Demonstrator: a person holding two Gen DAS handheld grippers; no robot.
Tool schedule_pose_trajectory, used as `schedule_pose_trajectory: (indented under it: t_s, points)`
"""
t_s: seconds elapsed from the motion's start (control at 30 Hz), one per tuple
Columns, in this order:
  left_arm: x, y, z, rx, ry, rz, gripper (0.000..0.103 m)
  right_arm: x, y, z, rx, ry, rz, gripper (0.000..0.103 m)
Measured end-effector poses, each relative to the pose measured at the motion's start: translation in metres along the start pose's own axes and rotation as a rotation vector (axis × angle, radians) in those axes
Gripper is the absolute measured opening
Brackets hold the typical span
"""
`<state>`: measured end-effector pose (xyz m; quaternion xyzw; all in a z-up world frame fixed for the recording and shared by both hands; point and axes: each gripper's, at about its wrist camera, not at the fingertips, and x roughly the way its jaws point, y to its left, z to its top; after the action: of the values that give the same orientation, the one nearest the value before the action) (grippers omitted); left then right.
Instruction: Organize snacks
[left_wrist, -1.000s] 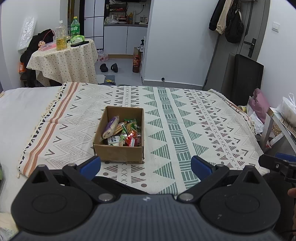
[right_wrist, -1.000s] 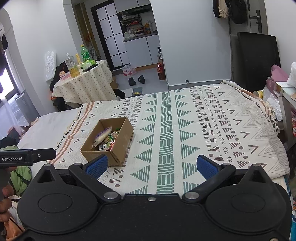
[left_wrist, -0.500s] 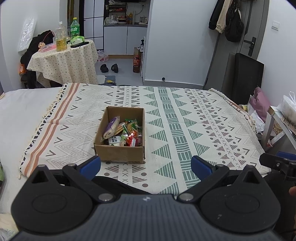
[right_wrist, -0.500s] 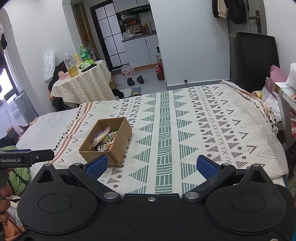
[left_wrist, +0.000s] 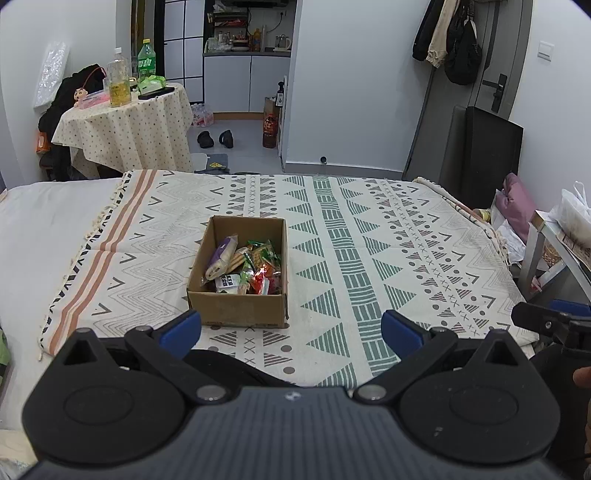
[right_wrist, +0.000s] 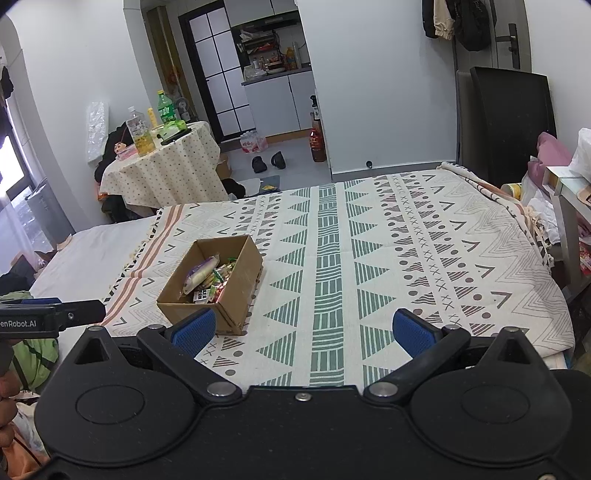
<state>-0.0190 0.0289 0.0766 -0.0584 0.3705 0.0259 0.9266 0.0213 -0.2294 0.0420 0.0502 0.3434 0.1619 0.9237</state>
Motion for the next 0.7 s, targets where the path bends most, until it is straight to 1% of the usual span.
schedule_pose_trajectory:
  t_s: [0.13, 0.47, 0.7]
  points:
    - [0.0004, 0.0007, -0.0004, 0.002, 0.001, -0.001, 0.103, 0.0024, 0.0013, 0.0005, 0.007, -0.001, -0.006, 0.103]
    - [0.0025, 0.0084, -0.0033, -0.016, 0.002, -0.001, 0.103, 0.0044, 0.0104, -0.0012, -0.033, 0.000, -0.020, 0.103]
    - [0.0037, 0.0069, -0.0025, -0.015, 0.001, -0.005, 0.103, 0.0047, 0.0102, -0.0025, -0.036, -0.001, -0.014, 0.103]
